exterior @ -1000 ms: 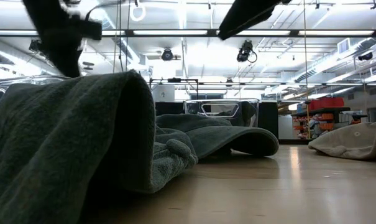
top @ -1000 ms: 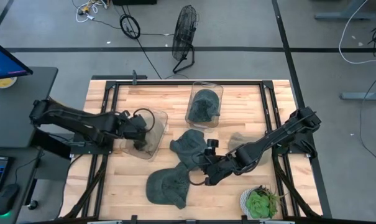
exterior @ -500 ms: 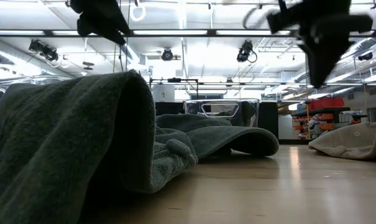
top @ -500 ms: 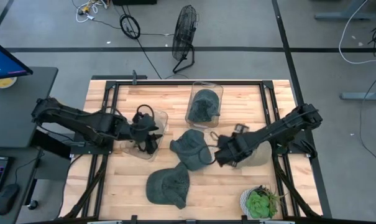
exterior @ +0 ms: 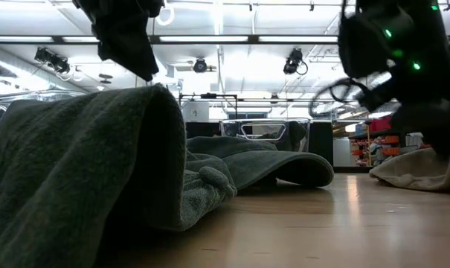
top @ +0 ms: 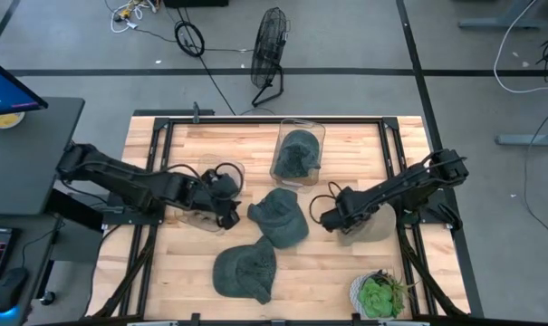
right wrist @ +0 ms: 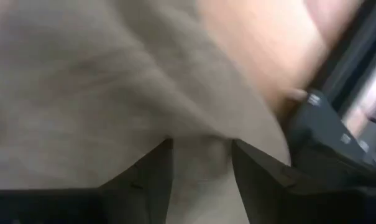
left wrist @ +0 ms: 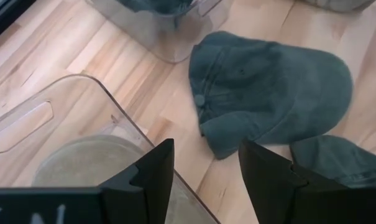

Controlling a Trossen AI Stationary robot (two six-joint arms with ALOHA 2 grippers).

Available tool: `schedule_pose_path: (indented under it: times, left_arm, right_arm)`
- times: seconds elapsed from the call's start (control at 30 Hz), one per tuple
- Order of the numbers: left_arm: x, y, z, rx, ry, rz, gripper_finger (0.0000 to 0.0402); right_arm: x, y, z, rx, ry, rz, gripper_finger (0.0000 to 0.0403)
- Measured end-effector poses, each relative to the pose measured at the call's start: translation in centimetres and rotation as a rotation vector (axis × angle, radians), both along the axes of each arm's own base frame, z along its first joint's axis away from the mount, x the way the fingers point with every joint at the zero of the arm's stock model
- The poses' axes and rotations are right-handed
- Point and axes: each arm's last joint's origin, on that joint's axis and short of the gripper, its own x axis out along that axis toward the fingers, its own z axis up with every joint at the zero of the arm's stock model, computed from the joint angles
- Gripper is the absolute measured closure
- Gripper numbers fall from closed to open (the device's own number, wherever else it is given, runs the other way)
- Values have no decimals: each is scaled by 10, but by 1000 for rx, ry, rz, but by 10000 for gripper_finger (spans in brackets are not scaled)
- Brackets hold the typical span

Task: Pick & Place hat
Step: Put the brown cap into the left transparent bin

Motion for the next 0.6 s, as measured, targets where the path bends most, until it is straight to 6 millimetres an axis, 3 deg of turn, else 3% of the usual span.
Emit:
schedule_pose_path:
  times: [0.17,0.4,0.6]
  left_arm:
    - [2,0,-3,4,14,0,218]
    - [2,0,-3,4,14,0,218]
    - [1,0,-3,4,14,0,218]
  right_arm:
    - [-14,-4,-6,-41,89,-30,236]
    - [-10,-3,-22,7,-23,-5,242]
    - [-14,-5,-25,32,17,82,314]
